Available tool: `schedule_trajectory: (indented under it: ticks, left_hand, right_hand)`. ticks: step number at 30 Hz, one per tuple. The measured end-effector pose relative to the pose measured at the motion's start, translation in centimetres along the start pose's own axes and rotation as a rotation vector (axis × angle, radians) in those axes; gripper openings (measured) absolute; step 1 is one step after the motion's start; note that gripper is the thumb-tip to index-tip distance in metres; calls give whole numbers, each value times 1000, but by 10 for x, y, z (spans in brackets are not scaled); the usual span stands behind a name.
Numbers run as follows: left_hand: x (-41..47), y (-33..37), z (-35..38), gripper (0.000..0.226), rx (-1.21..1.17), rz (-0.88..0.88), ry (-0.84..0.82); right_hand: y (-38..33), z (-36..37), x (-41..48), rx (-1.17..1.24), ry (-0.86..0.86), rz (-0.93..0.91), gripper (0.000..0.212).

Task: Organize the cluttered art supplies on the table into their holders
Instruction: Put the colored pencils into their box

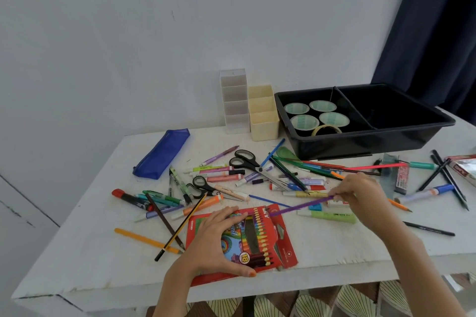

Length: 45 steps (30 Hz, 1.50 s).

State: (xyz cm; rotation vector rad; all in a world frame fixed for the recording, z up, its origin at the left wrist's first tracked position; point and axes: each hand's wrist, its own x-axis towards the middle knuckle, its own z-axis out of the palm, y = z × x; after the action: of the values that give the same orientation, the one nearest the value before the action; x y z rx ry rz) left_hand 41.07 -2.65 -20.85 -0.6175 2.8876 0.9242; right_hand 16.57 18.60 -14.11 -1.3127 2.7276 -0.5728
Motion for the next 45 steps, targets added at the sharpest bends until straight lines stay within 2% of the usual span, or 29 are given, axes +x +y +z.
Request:
schedule_trajectory:
  ticks: [3, 6, 8, 11, 12, 15, 21, 28, 31, 36, 41, 43, 45]
  left_hand:
    - [-1, 1, 0, 103, -4, -7, 2]
    - [-2, 1, -1, 103, -8, -10, 4]
    - [-2, 2, -1, 101, -9, -10, 0]
    - [-2, 4, -2, 100, -16, -9, -1]
    - [-3, 4, -2, 100, -16, -9, 1]
    - [-3, 5, -2, 100, -16, -7, 9]
    - [-4, 5, -4, 100, -20, -19, 6]
    - [-3, 6, -3, 100, -16, -4, 9]
    - [-5, 7, -4, 100, -31, 7, 21]
    - [-5, 9, -4, 100, -35, 17, 28]
    - [-4, 7, -3, 100, -22, 9, 31]
    - [-3, 7, -2, 100, -19, 7, 30]
    - [-3, 6, -2, 98, -20, 6, 30]
  right_hand:
    - [-2, 1, -11, -191, -116, 37, 26]
    - [-11, 14, -15, -168, -156, 26, 27]
    - [-13, 26, -18, -109, -60, 57, 26]
    - [0, 33, -26, -39, 187, 170, 23]
    - [4, 32, -29, -35, 216, 201, 23]
    - [11, 27, -34, -103, 152, 229, 24]
    - [-14, 42, -28, -112, 54, 64, 27]
    - [-69, 83, -15, -34, 30, -100, 28]
    - [-82, 96, -9, 73, 50, -83, 26]
    - [-84, 110, 1, 231, 105, -14, 8]
    - [-85, 116, 3, 283, 85, 12, 12]
    - [-82, 108, 6, 278, 15, -25, 11]
    - [-77, 97, 10, 247, -49, -71, 19]
